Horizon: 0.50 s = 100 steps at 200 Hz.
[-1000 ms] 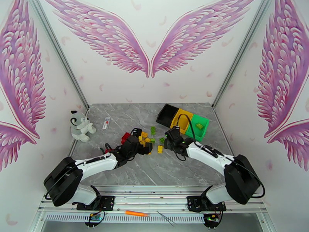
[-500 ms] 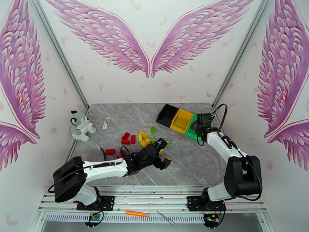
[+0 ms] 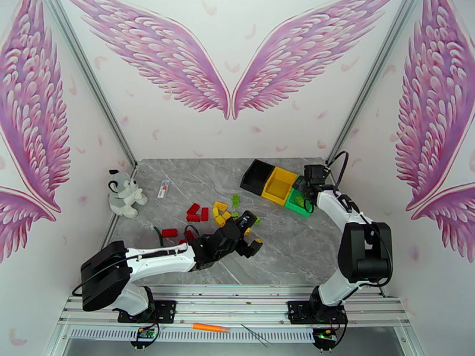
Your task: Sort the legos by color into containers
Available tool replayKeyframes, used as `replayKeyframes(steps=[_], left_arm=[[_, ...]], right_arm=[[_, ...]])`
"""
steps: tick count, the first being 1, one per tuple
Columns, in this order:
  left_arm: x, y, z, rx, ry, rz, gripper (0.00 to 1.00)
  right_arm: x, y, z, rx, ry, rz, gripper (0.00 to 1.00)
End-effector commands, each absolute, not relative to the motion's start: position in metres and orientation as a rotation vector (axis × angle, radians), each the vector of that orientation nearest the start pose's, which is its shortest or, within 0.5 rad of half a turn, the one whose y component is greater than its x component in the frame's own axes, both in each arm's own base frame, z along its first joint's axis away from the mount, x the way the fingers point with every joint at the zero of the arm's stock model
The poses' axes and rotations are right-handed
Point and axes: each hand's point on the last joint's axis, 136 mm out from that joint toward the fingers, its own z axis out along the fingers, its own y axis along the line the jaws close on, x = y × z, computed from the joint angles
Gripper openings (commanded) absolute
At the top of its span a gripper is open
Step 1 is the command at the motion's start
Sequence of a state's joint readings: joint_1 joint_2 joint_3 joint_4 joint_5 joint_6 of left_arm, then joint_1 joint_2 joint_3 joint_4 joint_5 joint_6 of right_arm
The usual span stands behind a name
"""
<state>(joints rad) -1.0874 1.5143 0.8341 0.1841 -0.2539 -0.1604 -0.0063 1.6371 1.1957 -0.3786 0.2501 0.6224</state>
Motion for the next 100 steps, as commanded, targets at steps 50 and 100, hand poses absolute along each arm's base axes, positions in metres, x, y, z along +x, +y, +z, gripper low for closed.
replayKeyframes(steps=[50,100], left_arm=[[0.289,-0.317,0.155,0.499,2.050,-0.462,0.99],[0.315,-0.275,0.143,0.282,2.130,-0.523,0.99]], right_arm=[[0.434,0.069,0.159,0.394,2.309,0.282,0.86],[0.392,0.152,0.117,0.048,2.486,0.361,0.81]])
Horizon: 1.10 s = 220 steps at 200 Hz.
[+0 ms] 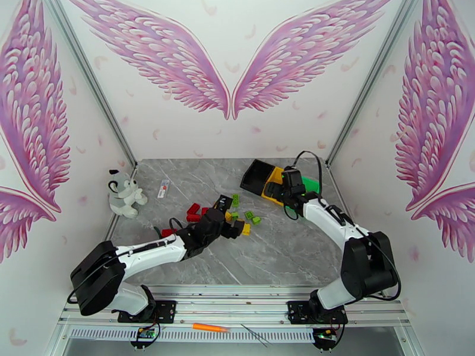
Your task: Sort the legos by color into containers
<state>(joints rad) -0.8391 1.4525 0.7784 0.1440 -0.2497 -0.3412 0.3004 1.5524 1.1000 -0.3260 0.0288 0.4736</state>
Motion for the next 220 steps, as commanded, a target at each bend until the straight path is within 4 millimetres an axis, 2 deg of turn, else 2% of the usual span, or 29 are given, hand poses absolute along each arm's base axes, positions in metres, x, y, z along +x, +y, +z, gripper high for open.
replayKeyframes(steps=[1,14,27,46,63,103,121,152,176,196,220], left_arm=[[0.315,-0.274,0.143,0.281,2.130,-0.526,0.99],[0.319,-0.269,0.140,0.246,2.145,-0.543,0.99],[0.322,-0.265,0.137,0.222,2.154,-0.558,0.99],[0.324,-0.262,0.135,0.198,2.162,-0.572,0.99],[0.325,-0.261,0.133,0.188,2.168,-0.584,0.99],[0.325,-0.260,0.132,0.175,2.172,-0.599,0.99],[0.325,-0.261,0.130,0.172,2.176,-0.608,0.99],[0.325,-0.262,0.130,0.171,2.178,-0.614,0.99],[0.325,-0.262,0.130,0.174,2.176,-0.615,0.99],[0.324,-0.262,0.131,0.178,2.176,-0.619,0.99],[0.325,-0.263,0.131,0.181,2.175,-0.622,0.99]], right_arm=[[0.390,0.153,0.116,0.041,2.489,0.362,0.81],[0.374,0.167,0.103,-0.025,2.525,0.350,0.81],[0.359,0.172,0.088,-0.052,2.562,0.321,0.81],[0.342,0.170,0.074,-0.044,2.595,0.284,0.80],[0.327,0.170,0.065,-0.048,2.611,0.276,0.74],[0.303,0.166,0.038,-0.058,2.673,0.229,0.75],[0.301,0.165,0.032,-0.057,2.679,0.217,0.75],[0.311,0.166,0.028,-0.067,2.676,0.182,0.75],[0.324,0.167,0.025,-0.066,2.673,0.141,0.74],[0.337,0.171,0.023,-0.065,2.671,0.130,0.68],[0.350,0.178,0.024,-0.068,2.667,0.138,0.68]])
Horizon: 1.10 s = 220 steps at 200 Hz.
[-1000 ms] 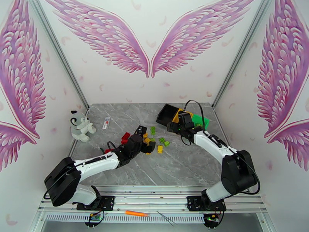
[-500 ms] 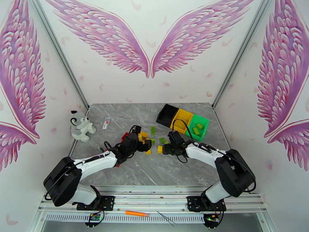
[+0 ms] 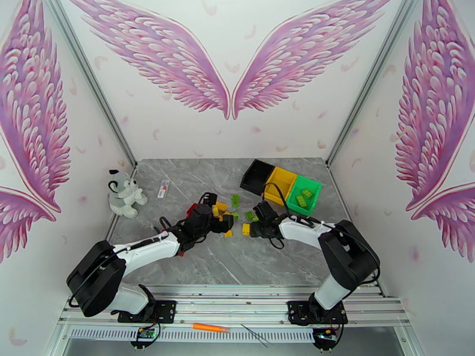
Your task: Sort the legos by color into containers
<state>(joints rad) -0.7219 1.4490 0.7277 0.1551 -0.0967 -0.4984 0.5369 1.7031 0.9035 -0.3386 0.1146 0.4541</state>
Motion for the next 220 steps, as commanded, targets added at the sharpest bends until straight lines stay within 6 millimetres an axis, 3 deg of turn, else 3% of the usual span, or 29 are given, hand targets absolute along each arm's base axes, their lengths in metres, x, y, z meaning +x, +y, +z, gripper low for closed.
replayKeyframes(steps=[1,56,116,142,180,220], left_arm=[[0.324,-0.263,0.130,0.183,2.177,-0.622,0.99],[0.324,-0.268,0.126,0.196,2.192,-0.637,0.99],[0.321,-0.284,0.118,0.246,2.227,-0.673,0.99],[0.315,-0.298,0.118,0.302,2.225,-0.689,0.99],[0.296,-0.333,0.125,0.483,2.185,-0.694,0.99],[0.266,-0.366,0.139,0.706,2.063,-0.617,0.99]], right_arm=[[0.351,0.178,0.024,-0.067,2.667,0.137,0.68],[0.376,0.174,0.024,-0.015,2.665,0.147,0.67],[0.389,0.167,0.029,0.021,2.657,0.183,0.49],[0.389,0.160,0.045,0.053,2.621,0.169,0.39],[0.394,0.120,0.082,0.222,2.520,0.139,0.31],[0.411,0.045,0.127,0.511,2.347,0.137,0.31]])
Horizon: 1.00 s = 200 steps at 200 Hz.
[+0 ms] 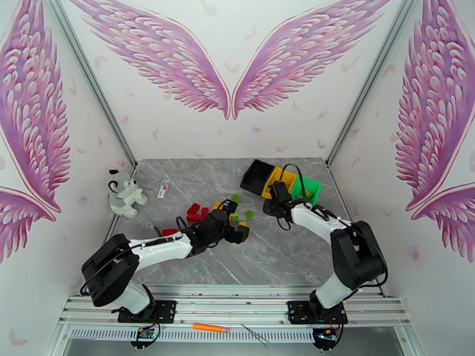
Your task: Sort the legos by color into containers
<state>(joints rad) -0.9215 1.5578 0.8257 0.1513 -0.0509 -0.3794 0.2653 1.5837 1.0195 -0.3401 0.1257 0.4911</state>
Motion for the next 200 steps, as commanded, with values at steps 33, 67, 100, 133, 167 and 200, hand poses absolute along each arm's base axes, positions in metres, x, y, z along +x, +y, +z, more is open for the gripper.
replayKeyframes(steps=[33,67,100,133,167,200], left_arm=[[0.239,-0.384,0.152,0.849,1.920,-0.556,0.99],[0.227,-0.392,0.157,0.901,1.852,-0.522,0.99],[0.230,-0.387,0.160,0.888,1.868,-0.494,0.99],[0.244,-0.369,0.165,0.802,1.897,-0.476,0.99],[0.267,-0.345,0.163,0.666,1.965,-0.486,0.99],[0.290,-0.322,0.153,0.530,2.048,-0.504,0.99]], right_arm=[[0.421,-0.018,0.158,0.696,2.215,0.023,0.33],[0.439,-0.049,0.154,0.806,2.201,0.025,0.37],[0.453,-0.052,0.137,0.836,2.242,0.023,0.57],[0.453,-0.050,0.135,0.827,2.244,0.040,0.79],[0.448,-0.023,0.151,0.721,2.208,0.145,0.79],[0.445,0.028,0.159,0.533,2.242,0.264,0.79]])
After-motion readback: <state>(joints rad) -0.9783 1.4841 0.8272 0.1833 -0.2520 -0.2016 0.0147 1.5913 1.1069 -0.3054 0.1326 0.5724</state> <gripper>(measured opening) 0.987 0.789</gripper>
